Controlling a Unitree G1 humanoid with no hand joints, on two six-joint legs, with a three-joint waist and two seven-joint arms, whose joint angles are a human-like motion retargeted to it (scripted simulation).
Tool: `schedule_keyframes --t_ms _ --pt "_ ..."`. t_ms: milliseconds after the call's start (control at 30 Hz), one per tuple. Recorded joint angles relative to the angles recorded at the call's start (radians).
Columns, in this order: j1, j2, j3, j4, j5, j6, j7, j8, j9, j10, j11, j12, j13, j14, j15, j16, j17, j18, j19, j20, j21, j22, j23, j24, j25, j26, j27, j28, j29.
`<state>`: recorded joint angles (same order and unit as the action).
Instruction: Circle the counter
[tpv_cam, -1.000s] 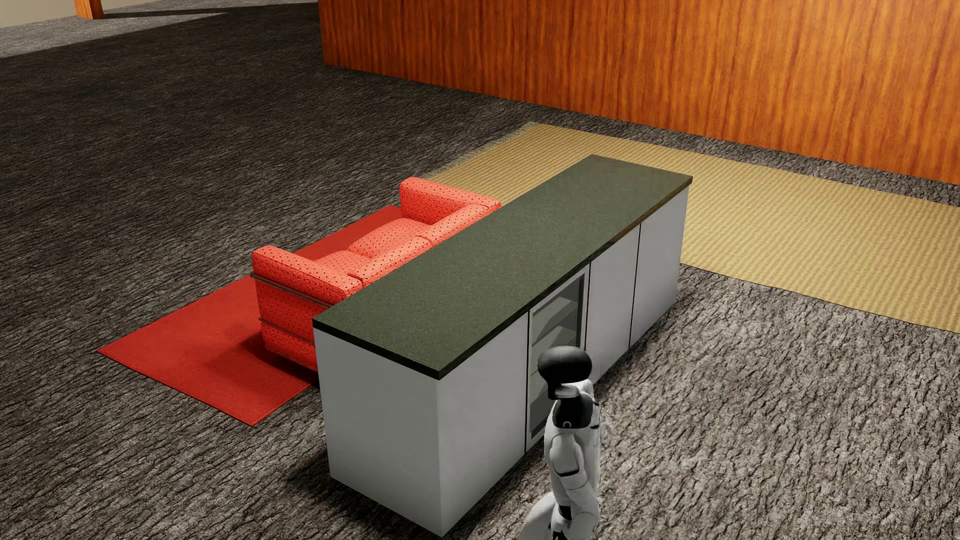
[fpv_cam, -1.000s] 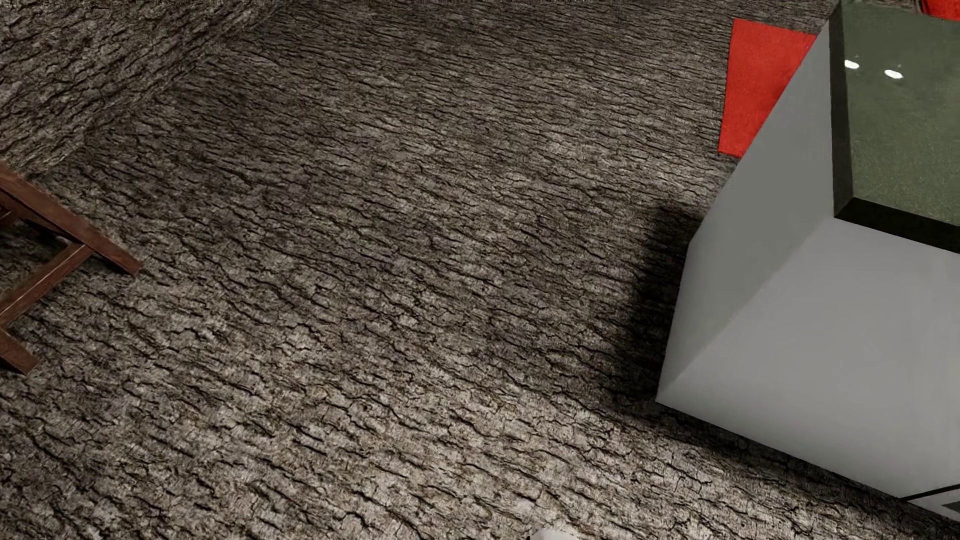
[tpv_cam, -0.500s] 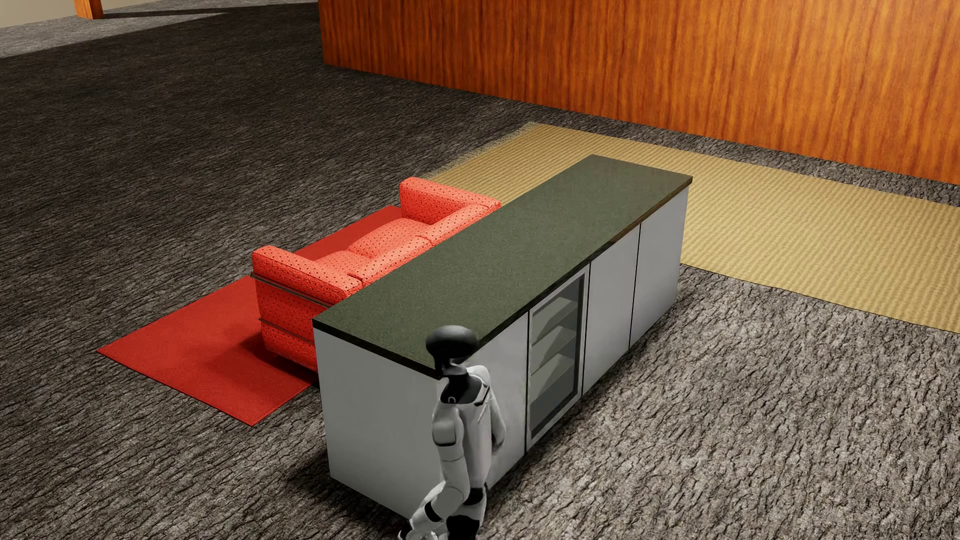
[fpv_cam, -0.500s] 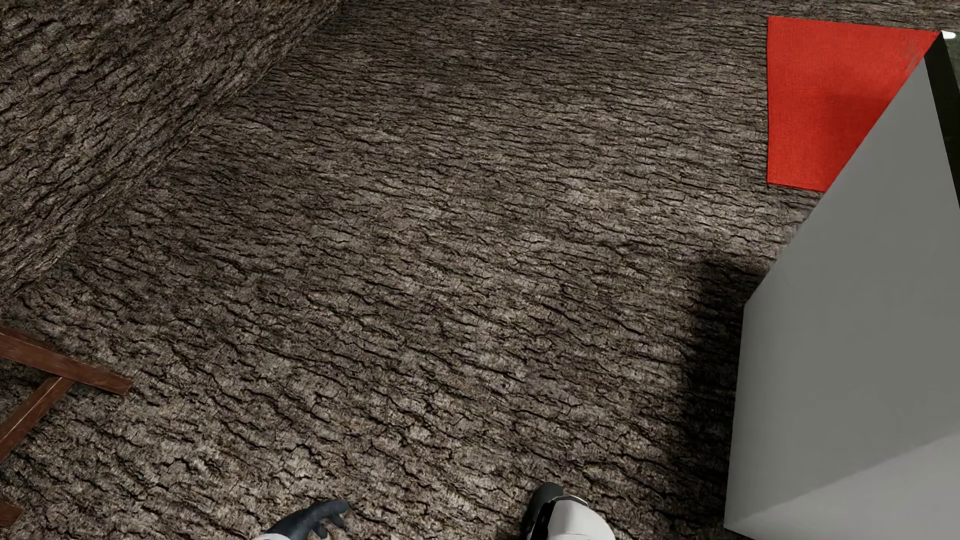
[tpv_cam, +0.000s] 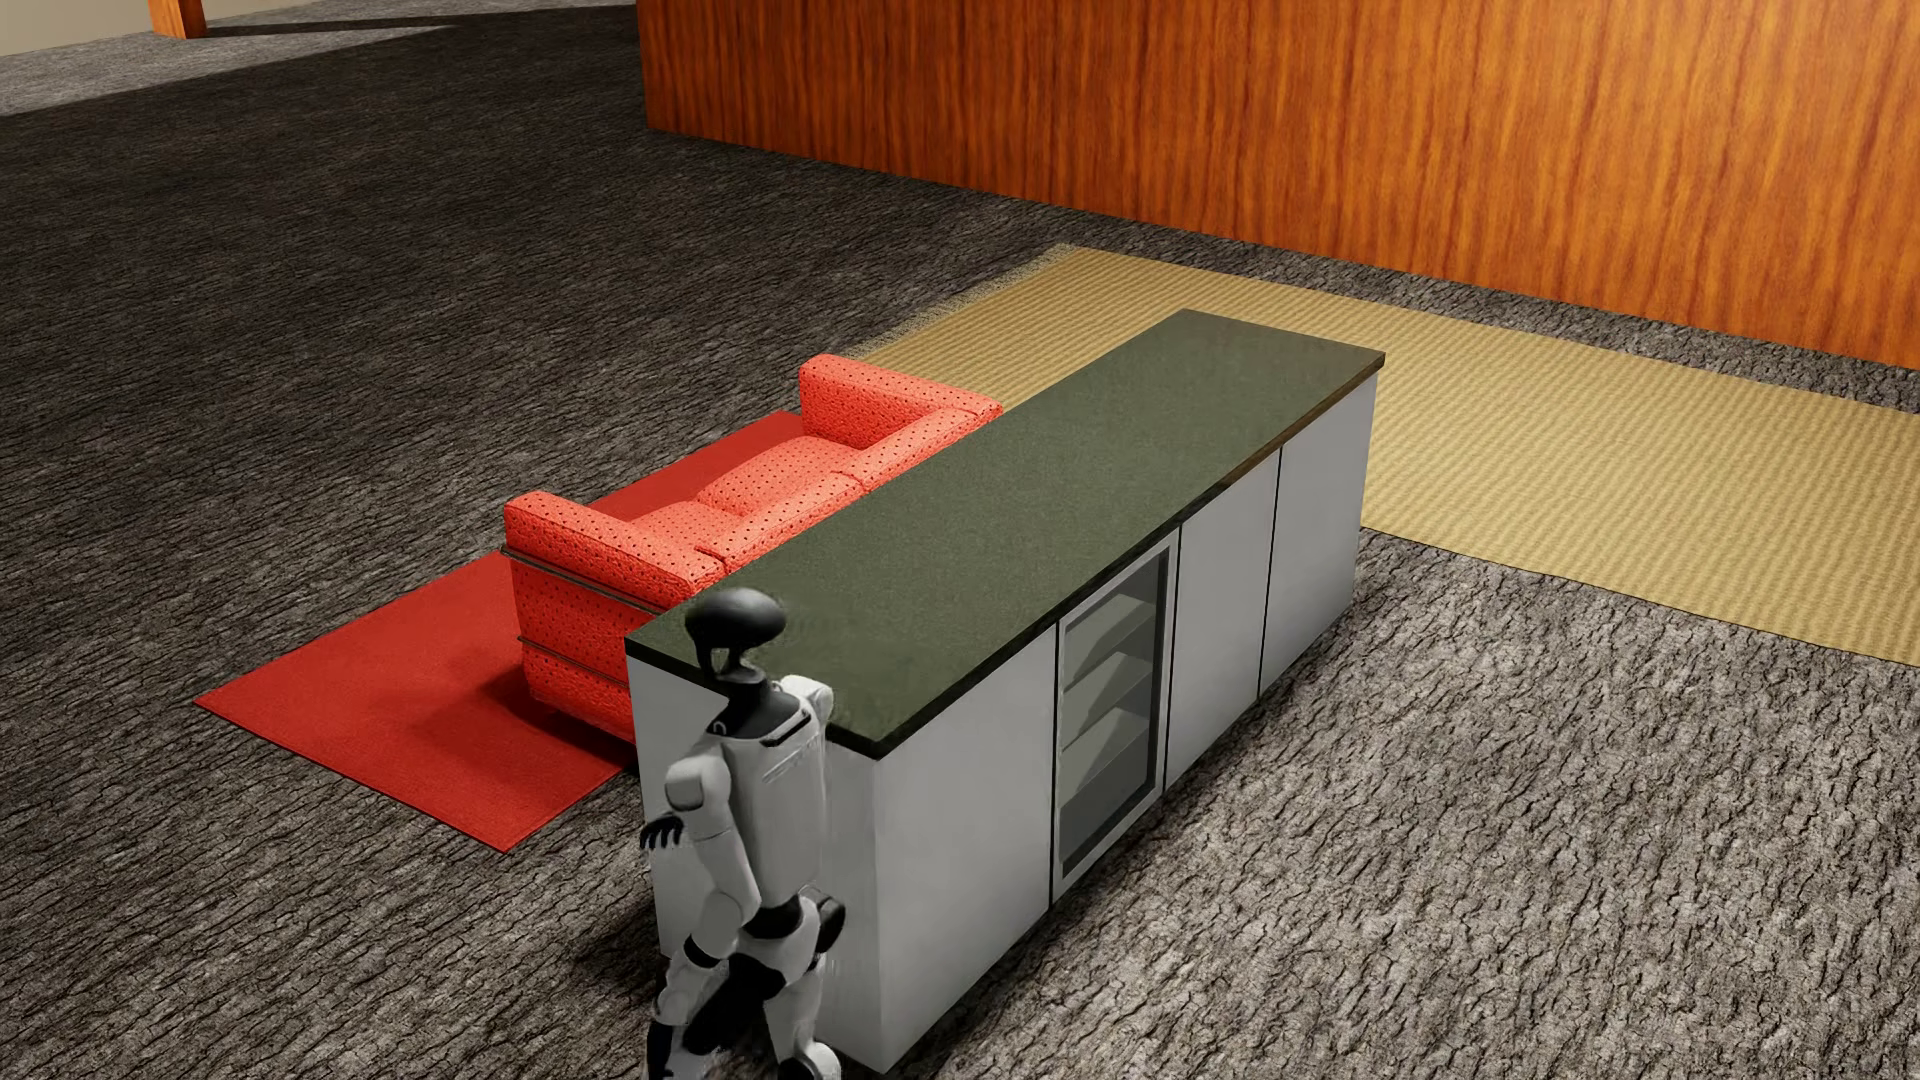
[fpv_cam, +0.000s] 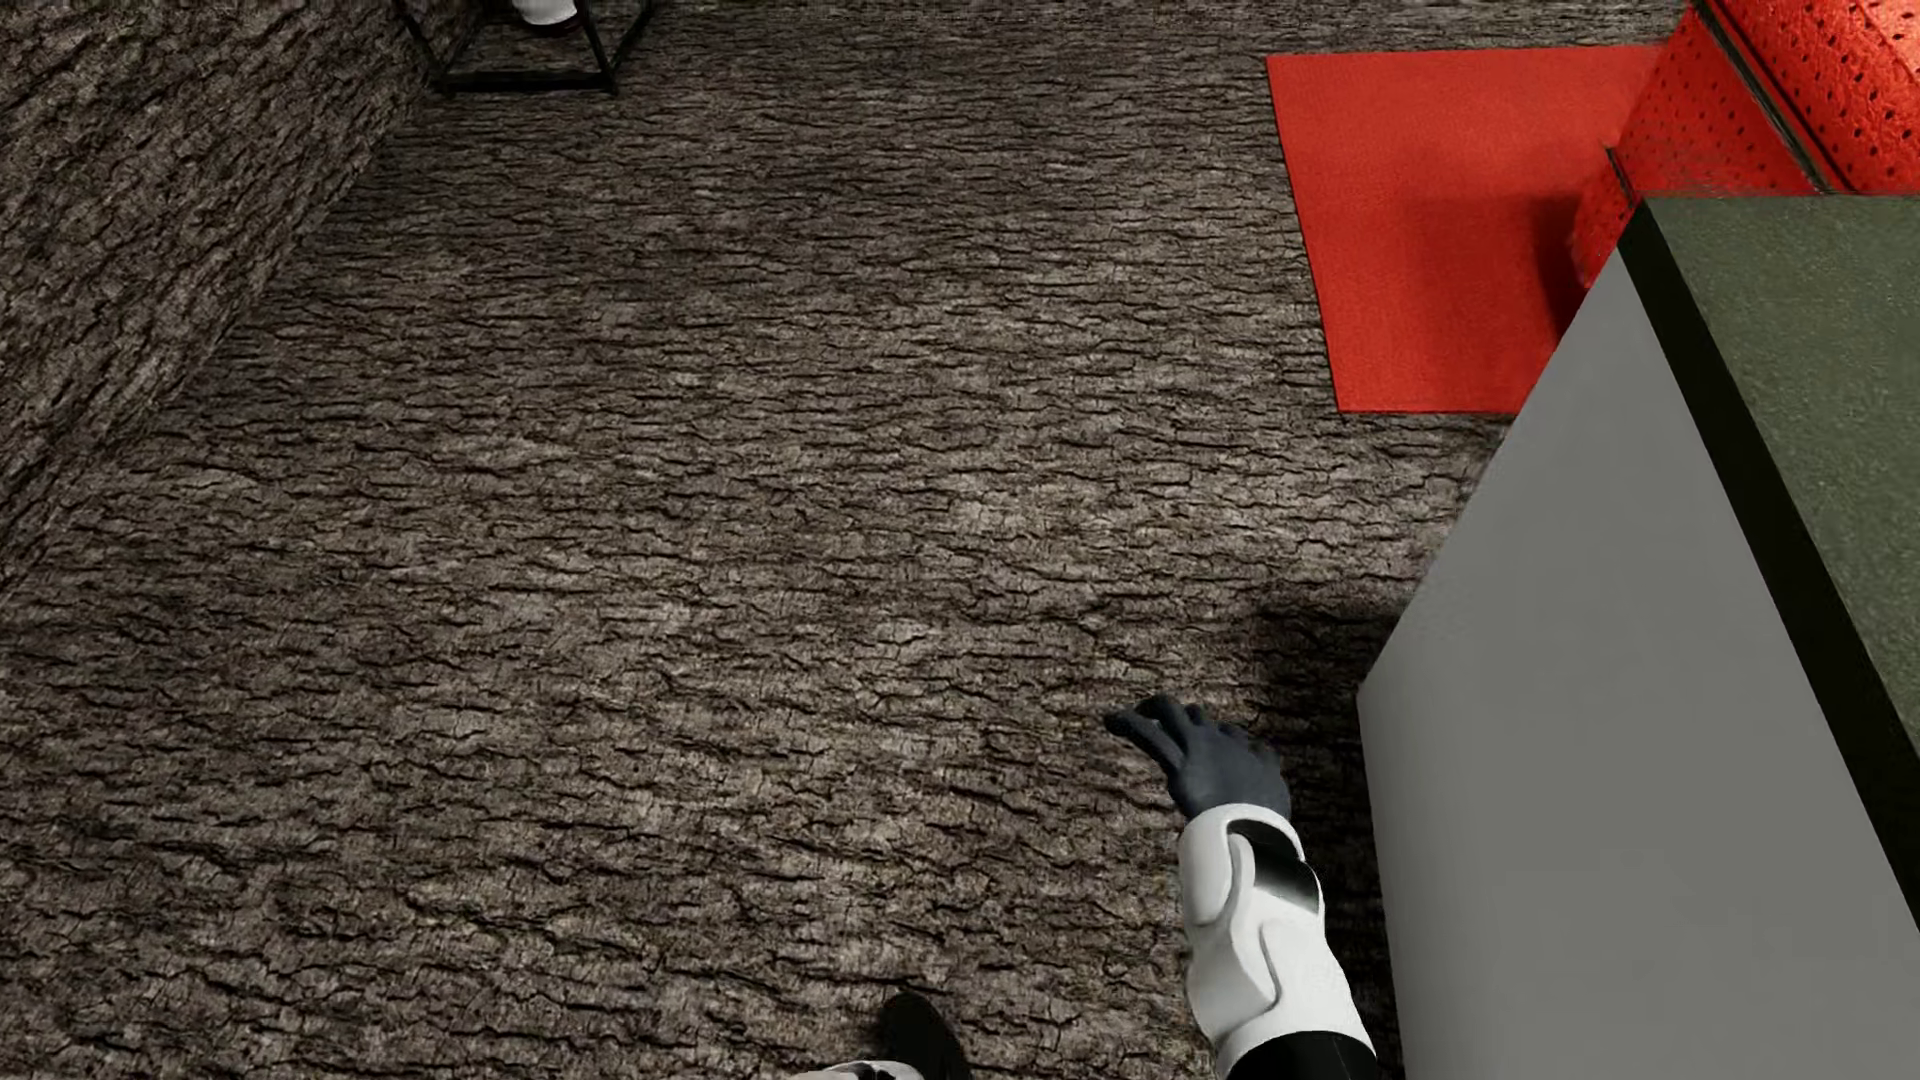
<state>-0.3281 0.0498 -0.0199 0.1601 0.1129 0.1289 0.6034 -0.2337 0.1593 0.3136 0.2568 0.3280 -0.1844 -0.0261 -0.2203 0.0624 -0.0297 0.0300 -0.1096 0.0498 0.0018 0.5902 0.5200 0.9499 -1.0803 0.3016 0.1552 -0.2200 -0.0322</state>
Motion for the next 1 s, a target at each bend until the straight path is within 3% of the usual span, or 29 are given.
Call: schedule_keyframes --t_ms 33,67,100,167,200,233,267,300,367,400,467,500,567,600,633,667,700,733,767,800,833,867,933,967,1000 --pt "0.030 0.030 -0.005 0.024 0.015 -0.002 0.152 -0.010 -0.006 0.024 0.027 -0.003 0.033 -0.039 -0.033 0.000 -0.021 0.025 0.002 0.000 0.027 -0.012 -0.002 -0.002 -0.042 -0.002 0.012 0.003 0.003" --pt "0.073 0.065 -0.003 0.029 0.030 -0.007 0.219 -0.018 -0.015 0.032 0.053 -0.002 0.076 -0.058 -0.063 -0.005 -0.041 0.150 0.006 0.006 0.048 -0.025 0.012 -0.007 -0.082 -0.003 0.020 0.012 0.007" --pt "0.112 0.099 0.001 0.020 0.032 -0.017 0.208 -0.015 -0.026 0.022 0.074 -0.002 0.124 -0.089 -0.061 -0.023 -0.065 0.205 0.005 0.018 0.060 -0.034 0.044 -0.025 -0.122 -0.008 0.035 0.030 0.033" --pt "0.184 0.093 0.006 0.022 -0.002 -0.056 0.180 -0.039 -0.038 0.069 0.279 -0.027 0.243 -0.150 0.053 -0.055 -0.078 0.182 0.046 0.038 0.010 0.005 0.139 -0.058 -0.134 0.007 0.105 0.052 0.084" --pt "0.208 0.025 0.010 0.012 -0.046 -0.079 0.167 -0.048 -0.042 0.086 0.466 -0.040 0.309 -0.174 0.156 -0.071 -0.063 0.160 0.113 0.041 -0.040 0.025 0.203 -0.057 -0.118 0.028 0.172 0.060 0.088" --pt "0.238 -0.065 0.015 -0.005 -0.089 -0.101 0.160 -0.033 -0.047 0.079 0.672 -0.066 0.385 -0.190 0.248 -0.085 -0.054 0.134 0.239 0.039 -0.079 0.059 0.244 -0.039 -0.102 0.026 0.239 0.067 0.111" --pt "0.272 -0.161 0.020 -0.017 -0.112 -0.125 0.152 -0.003 -0.050 0.067 0.854 -0.083 0.463 -0.200 0.330 -0.093 -0.049 0.105 0.234 0.029 -0.096 0.078 0.280 -0.018 -0.094 0.006 0.277 0.078 0.148" --pt "0.301 -0.245 0.025 -0.024 -0.162 -0.148 0.138 0.001 -0.050 0.059 0.984 -0.098 0.544 -0.209 0.335 -0.098 -0.053 0.076 0.195 0.029 -0.078 0.086 0.311 -0.017 -0.114 -0.014 0.271 0.092 0.197" --pt "0.339 -0.381 0.016 -0.028 -0.355 -0.192 0.071 -0.052 -0.041 0.050 1.127 -0.126 0.700 -0.225 0.266 -0.100 -0.050 0.020 0.123 0.035 -0.002 0.091 0.338 -0.033 -0.215 -0.046 0.193 0.110 0.267" --pt "0.346 -0.427 0.000 -0.029 -0.466 -0.211 0.023 -0.090 -0.033 0.055 1.127 -0.135 0.764 -0.236 0.269 -0.103 -0.038 -0.006 0.108 0.039 0.023 0.086 0.341 -0.037 -0.265 -0.052 0.142 0.120 0.292" --pt "0.351 -0.507 -0.038 -0.022 -0.594 -0.241 -0.082 -0.159 -0.015 0.062 0.989 -0.142 0.846 -0.255 0.272 -0.105 0.024 -0.058 0.075 0.045 -0.015 0.061 0.319 -0.046 -0.285 -0.057 0.083 0.133 0.373" --pt "0.354 -0.539 -0.053 -0.014 -0.611 -0.249 -0.130 -0.184 -0.007 0.056 0.853 -0.142 0.861 -0.260 0.275 -0.102 0.054 -0.085 0.067 0.044 -0.044 0.048 0.302 -0.052 -0.282 -0.063 0.067 0.134 0.407" --pt "0.363 -0.565 -0.070 0.001 -0.580 -0.251 -0.205 -0.189 0.010 0.022 0.457 -0.145 0.857 -0.263 0.319 -0.091 0.097 -0.138 0.110 0.037 -0.088 0.044 0.247 -0.059 -0.281 -0.065 0.032 0.126 0.407" --pt "0.372 -0.552 -0.072 0.008 -0.543 -0.247 -0.234 -0.153 0.015 0.001 0.203 -0.146 0.842 -0.266 0.363 -0.082 0.101 -0.165 0.152 0.029 -0.089 0.054 0.214 -0.056 -0.304 -0.057 0.017 0.120 0.381" --pt "0.386 -0.548 -0.072 0.011 -0.520 -0.241 -0.259 -0.081 0.021 -0.021 -0.005 -0.146 0.825 -0.269 0.362 -0.071 0.101 -0.193 0.156 0.019 -0.095 0.071 0.175 -0.050 -0.322 -0.048 0.017 0.114 0.346" --pt "0.403 -0.556 -0.066 0.011 -0.528 -0.236 -0.276 -0.065 0.027 -0.040 -0.129 -0.147 0.812 -0.274 0.257 -0.061 0.097 -0.221 0.200 0.013 -0.100 0.099 0.118 -0.042 -0.335 -0.030 0.019 0.115 0.314" --pt "0.427 -0.569 -0.057 0.017 -0.554 -0.233 -0.277 -0.118 0.034 -0.042 -0.127 -0.136 0.790 -0.285 0.176 -0.051 0.089 -0.255 0.293 0.018 -0.107 0.123 0.062 -0.039 -0.336 -0.014 0.016 0.119 0.283" --pt "0.456 -0.572 -0.050 0.029 -0.580 -0.227 -0.269 -0.186 0.040 -0.039 -0.051 -0.116 0.756 -0.297 0.241 -0.043 0.078 -0.276 0.188 0.037 -0.119 0.142 0.015 -0.044 -0.326 0.002 0.027 0.126 0.257" --pt "0.488 -0.582 -0.050 0.043 -0.588 -0.216 -0.261 -0.210 0.046 -0.046 0.016 -0.085 0.708 -0.292 0.311 -0.025 0.062 -0.278 0.117 0.066 -0.136 0.151 -0.017 -0.054 -0.305 0.021 0.032 0.129 0.253" --pt "0.517 -0.593 -0.054 0.066 -0.579 -0.200 -0.257 -0.176 0.052 -0.031 0.083 -0.054 0.652 -0.274 0.430 -0.014 0.055 -0.278 0.113 0.081 -0.162 0.163 -0.044 -0.053 -0.276 0.051 0.045 0.131 0.245" --pt "0.537 -0.607 -0.059 0.107 -0.568 -0.182 -0.253 -0.157 0.058 0.021 0.186 -0.019 0.591 -0.230 0.438 -0.005 0.056 -0.279 0.084 0.089 -0.192 0.170 -0.065 -0.047 -0.230 0.058 0.061 0.128 0.211" --pt "0.532 -0.616 -0.061 0.171 -0.544 -0.159 -0.249 -0.150 0.065 0.110 0.279 0.016 0.515 -0.152 0.363 0.000 0.058 -0.296 0.080 0.094 -0.221 0.169 -0.063 -0.039 -0.180 0.060 0.075 0.133 0.163" --pt "0.450 -0.568 -0.057 0.296 -0.456 -0.109 -0.211 -0.161 0.075 0.368 0.323 0.069 0.307 -0.003 0.269 -0.011 0.060 -0.006 0.067 0.092 -0.295 0.146 0.039 -0.029 -0.076 0.011 0.145 0.160 0.071" --pt "0.379 -0.542 -0.047 0.303 -0.412 -0.085 -0.228 -0.152 0.079 0.500 0.308 0.081 0.184 -0.029 0.249 -0.030 0.042 0.031 0.063 0.081 -0.303 0.116 0.139 -0.027 -0.067 -0.019 0.205 0.179 0.070" --pt "0.300 -0.517 -0.031 0.263 -0.372 -0.067 -0.261 -0.128 0.083 0.609 0.282 0.084 0.067 -0.075 0.239 -0.055 0.008 0.061 0.060 0.069 -0.265 0.080 0.229 -0.028 -0.121 -0.050 0.277 0.203 0.119"
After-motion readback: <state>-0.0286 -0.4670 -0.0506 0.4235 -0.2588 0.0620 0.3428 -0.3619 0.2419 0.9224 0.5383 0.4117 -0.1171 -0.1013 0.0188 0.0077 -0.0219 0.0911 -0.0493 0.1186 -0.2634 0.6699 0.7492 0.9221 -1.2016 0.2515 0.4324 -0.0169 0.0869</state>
